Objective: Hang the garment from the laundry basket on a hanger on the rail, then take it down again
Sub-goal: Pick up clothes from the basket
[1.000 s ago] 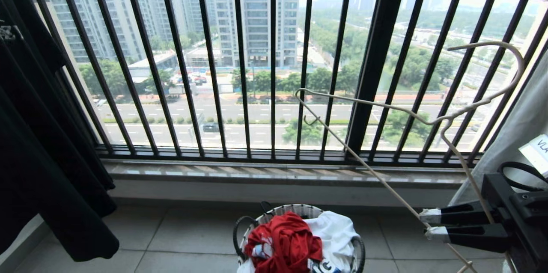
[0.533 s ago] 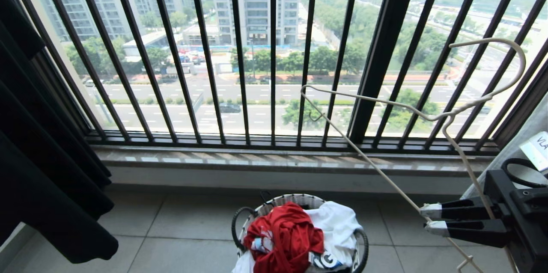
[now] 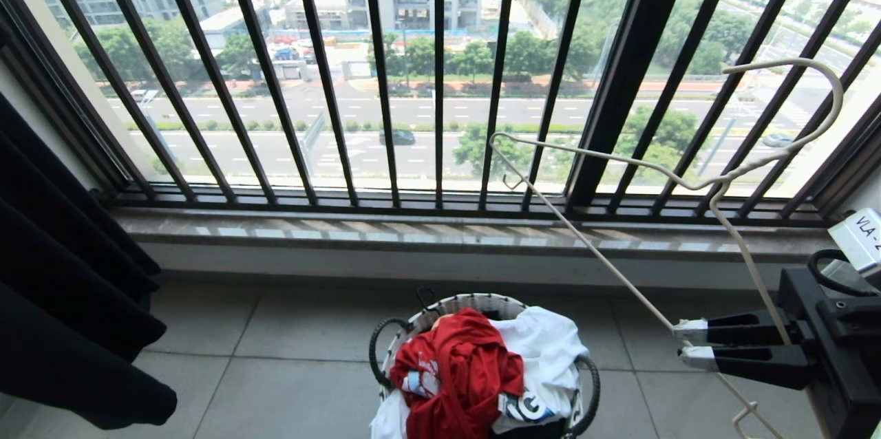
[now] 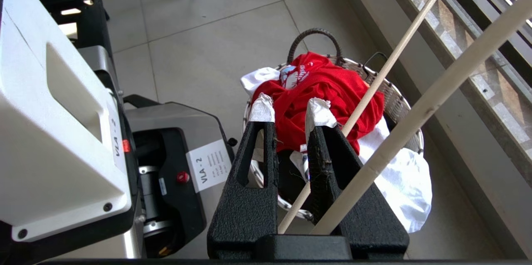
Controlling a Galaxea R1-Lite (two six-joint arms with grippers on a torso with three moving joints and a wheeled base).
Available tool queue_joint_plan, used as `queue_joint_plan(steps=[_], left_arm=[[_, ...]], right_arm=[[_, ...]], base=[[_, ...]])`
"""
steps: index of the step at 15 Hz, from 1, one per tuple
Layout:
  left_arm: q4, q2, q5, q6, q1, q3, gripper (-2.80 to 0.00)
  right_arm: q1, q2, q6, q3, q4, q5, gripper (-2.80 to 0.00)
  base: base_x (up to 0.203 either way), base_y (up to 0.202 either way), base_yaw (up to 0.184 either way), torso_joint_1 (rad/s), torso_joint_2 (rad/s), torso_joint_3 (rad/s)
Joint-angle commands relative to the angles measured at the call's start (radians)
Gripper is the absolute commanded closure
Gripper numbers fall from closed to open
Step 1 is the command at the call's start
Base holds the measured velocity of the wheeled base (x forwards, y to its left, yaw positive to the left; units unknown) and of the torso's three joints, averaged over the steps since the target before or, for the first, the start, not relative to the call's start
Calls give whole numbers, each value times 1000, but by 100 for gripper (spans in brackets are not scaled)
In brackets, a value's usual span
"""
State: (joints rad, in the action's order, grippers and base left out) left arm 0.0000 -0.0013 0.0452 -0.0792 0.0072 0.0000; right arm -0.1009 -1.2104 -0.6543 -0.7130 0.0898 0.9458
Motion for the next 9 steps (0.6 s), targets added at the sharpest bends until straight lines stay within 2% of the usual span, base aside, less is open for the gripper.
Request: queue_joint_plan(steps=[1, 6, 9], left_arm=[[0, 1, 1, -1, 0, 0, 0], [0, 1, 1, -1, 0, 0, 0], [0, 1, 1, -1, 0, 0, 0]], right_arm=[[0, 3, -5, 1, -1, -12, 0], [0, 2, 23, 0, -12, -10, 0], [0, 3, 71, 3, -55, -10, 0]], base=[[0, 0, 0, 5, 5, -195], [0, 0, 0, 3, 5, -193], [0, 0, 0, 6, 4, -198]])
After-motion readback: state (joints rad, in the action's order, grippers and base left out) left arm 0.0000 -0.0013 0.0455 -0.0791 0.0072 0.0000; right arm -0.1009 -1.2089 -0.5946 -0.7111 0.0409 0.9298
